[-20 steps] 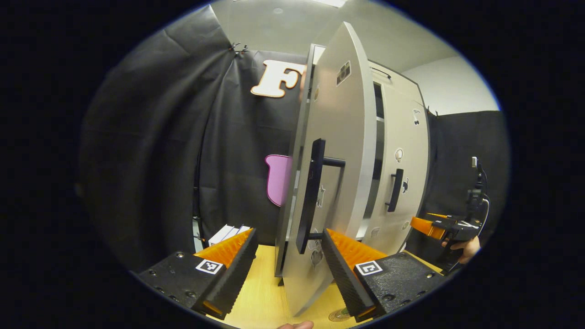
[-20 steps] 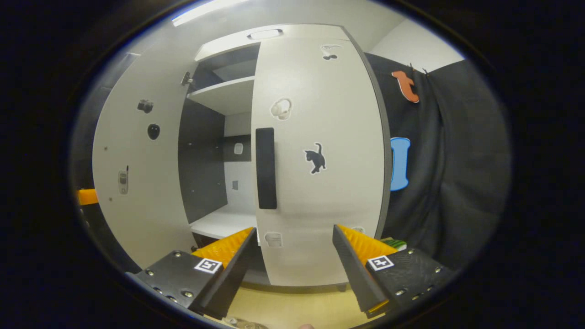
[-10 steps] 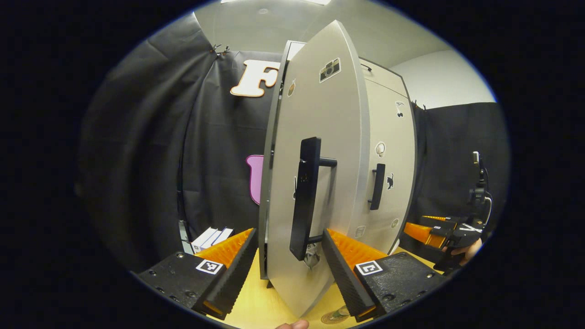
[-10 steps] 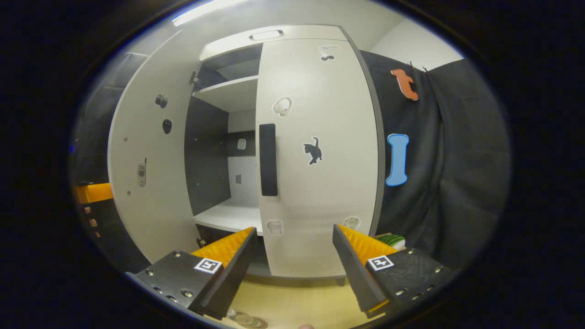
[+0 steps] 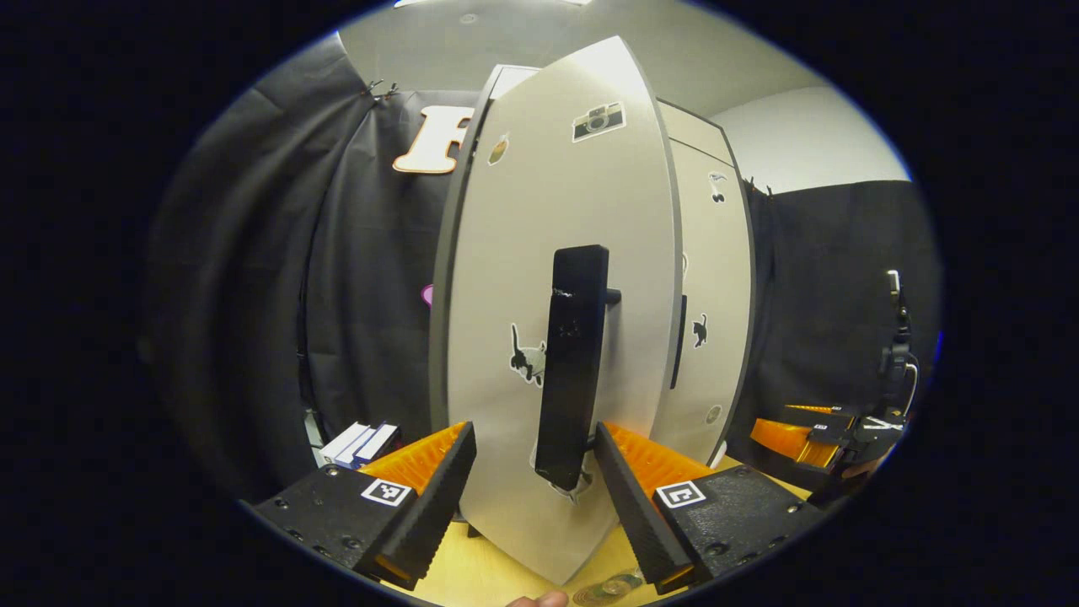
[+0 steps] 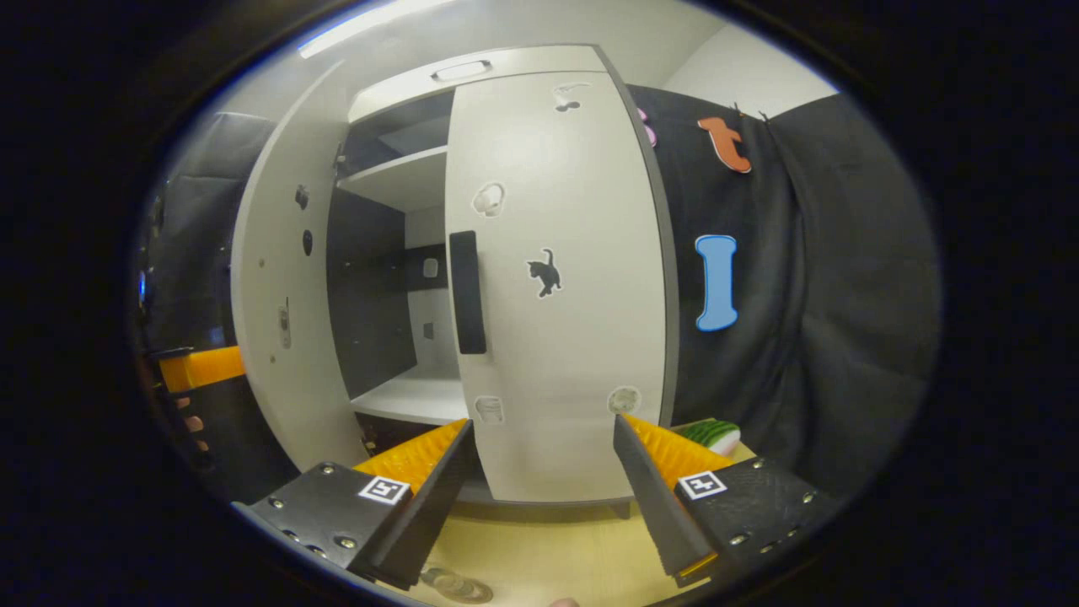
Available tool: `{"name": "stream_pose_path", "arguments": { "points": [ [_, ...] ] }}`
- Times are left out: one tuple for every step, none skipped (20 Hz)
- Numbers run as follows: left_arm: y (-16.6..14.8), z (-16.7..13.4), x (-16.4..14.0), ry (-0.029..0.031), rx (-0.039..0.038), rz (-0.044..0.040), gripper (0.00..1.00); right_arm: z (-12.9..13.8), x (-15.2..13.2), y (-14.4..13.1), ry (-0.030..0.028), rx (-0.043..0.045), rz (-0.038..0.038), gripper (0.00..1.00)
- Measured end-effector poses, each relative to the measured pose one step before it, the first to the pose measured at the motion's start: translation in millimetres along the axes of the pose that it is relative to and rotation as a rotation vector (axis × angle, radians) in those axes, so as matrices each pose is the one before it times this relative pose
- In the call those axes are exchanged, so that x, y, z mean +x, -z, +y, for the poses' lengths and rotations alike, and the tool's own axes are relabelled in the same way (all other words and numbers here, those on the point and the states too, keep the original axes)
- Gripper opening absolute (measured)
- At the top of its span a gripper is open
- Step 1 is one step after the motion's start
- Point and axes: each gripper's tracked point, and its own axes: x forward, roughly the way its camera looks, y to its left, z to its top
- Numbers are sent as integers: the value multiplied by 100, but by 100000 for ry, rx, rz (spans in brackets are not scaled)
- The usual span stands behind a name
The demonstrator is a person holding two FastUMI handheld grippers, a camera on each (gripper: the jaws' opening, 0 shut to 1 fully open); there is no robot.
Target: Grasp the bottle in the cabinet with the left hand and place it on the coaster, then close the right door with the right hand and the left door with the left hand.
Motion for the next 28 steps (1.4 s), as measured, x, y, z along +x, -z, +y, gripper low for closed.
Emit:
{"name": "stream_pose_path", "arguments": {
  "points": [
    [-1,-623,772,177,290,387,86,-408,-144,-60,543,277,-1,100],
    [177,-468,853,-295,187,537,87,-362,-195,-5,382,276,78,100],
    [143,-594,752,238,186,859,93,-451,-206,-98,495,223,-99,100],
    [241,-668,1018,400,-65,454,94,-447,-140,-127,582,85,-148,100],
    [163,-542,1001,95,184,590,94,-538,-171,-109,683,49,-198,100],
    [244,-822,1250,1230,-172,242,93,-557,-163,-39,774,144,-121,100],
    [171,-378,828,-116,26,805,94,-627,-122,-131,846,201,7,100],
    [92,-249,1002,-639,184,-269,93,-666,-107,-93,936,406,-118,100],
    [404,-317,902,-229,34,1521,94,-700,-69,-162,1039,827,-157,100],
    [-171,-254,812,215,-454,-1666,93,-563,-147,-107,710,1278,-77,100],
    [93,-167,405,-214,-511,516,93,-381,-96,-34,338,1605,69,100],
    [92,-244,584,223,-674,-293,93,-178,52,76,-104,1285,261,100],
    [-19,-159,583,-205,-401,152,92,-204,66,100,345,615,439,100],
    [98,-107,559,-140,140,515,92,-107,-23,101,33,161,279,100],
    [-152,-90,213,-551,229,-272,92,38,10,-75,-181,-64,-126,97],
    [-19,-152,215,-504,1292,404,92,170,-31,72,-349,8,162,100],
    [-132,-85,161,-1006,1833,-444,92,145,-53,-65,-426,-33,-98,100],
    [-172,-86,140,-1142,2028,-526,92,236,-48,-39,-465,-136,-16,100],
    [-90,-161,75,-1016,1360,-591,92,219,-50,-29,-520,-110,-179,100],
    [-45,-88,113,-983,577,-510,92,262,-14,104,-582,-81,220,100],
    [-65,-81,92,-584,141,-19,90,210,-24,127,-581,39,479,100],
    [60,-70,85,-89,-787,-148,90,229,-53,124,-390,-3,417,100],
    [-50,143,83,-1699,-731,-279,90,90,2,66,-223,-143,210,100],
    [64,257,-4,-1386,272,-105,91,14,-159,140,37,-178,347,100],
    [4,8,-113,-818,781,5,91,-3,-70,37,40,145,249,100],
    [68,-40,120,-1070,638,-226,91,-4,-80,33,-132,306,215,100],
    [52,-8,-7,-1018,806,-100,91,66,-13,30,-65,364,205,100],
    [4,26,164,-939,660,-229,91,78,-30,72,-34,71,122,100]
  ]
}}
